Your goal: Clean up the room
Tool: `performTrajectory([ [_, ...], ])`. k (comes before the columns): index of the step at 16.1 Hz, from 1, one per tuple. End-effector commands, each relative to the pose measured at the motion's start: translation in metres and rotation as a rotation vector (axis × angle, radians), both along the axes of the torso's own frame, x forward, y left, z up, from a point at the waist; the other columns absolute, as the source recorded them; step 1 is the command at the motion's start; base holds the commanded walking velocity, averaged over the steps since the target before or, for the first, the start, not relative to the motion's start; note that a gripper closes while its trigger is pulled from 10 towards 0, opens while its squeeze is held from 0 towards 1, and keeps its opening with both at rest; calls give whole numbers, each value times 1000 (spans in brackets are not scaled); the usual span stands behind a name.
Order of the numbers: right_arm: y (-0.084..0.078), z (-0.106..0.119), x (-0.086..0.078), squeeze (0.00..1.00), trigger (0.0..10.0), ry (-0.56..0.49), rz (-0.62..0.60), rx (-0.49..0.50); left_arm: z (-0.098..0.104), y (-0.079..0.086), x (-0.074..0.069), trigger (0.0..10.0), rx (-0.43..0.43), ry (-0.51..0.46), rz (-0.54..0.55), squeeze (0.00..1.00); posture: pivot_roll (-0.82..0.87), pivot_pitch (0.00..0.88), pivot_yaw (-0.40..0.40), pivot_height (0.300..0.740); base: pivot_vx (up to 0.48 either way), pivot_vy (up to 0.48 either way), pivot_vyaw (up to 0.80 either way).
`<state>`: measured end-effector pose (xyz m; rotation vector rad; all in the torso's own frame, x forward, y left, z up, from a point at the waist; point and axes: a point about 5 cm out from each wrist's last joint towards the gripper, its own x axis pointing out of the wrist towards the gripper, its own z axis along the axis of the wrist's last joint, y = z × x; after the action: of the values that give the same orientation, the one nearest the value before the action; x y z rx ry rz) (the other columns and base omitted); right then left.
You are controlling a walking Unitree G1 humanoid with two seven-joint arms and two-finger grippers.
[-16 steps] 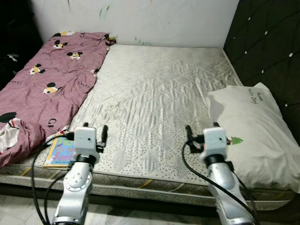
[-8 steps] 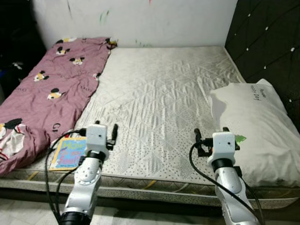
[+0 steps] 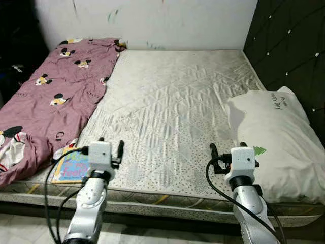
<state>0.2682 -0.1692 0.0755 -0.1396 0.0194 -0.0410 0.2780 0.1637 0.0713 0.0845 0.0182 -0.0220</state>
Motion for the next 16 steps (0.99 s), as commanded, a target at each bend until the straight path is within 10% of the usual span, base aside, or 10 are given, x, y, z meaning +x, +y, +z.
performTrajectory([
  [1, -1, 6, -2, 0, 10000, -19, -7, 16, 5, 8, -2, 10000, 0, -22, 22, 0, -87, 51, 41, 740, 0, 0, 0],
  [16, 1, 2, -3, 0, 10000, 29, -1, 49, 4, 13, -1, 10000, -47, 12, 18, 0, -88, 66, 43, 740, 0, 17, -142],
])
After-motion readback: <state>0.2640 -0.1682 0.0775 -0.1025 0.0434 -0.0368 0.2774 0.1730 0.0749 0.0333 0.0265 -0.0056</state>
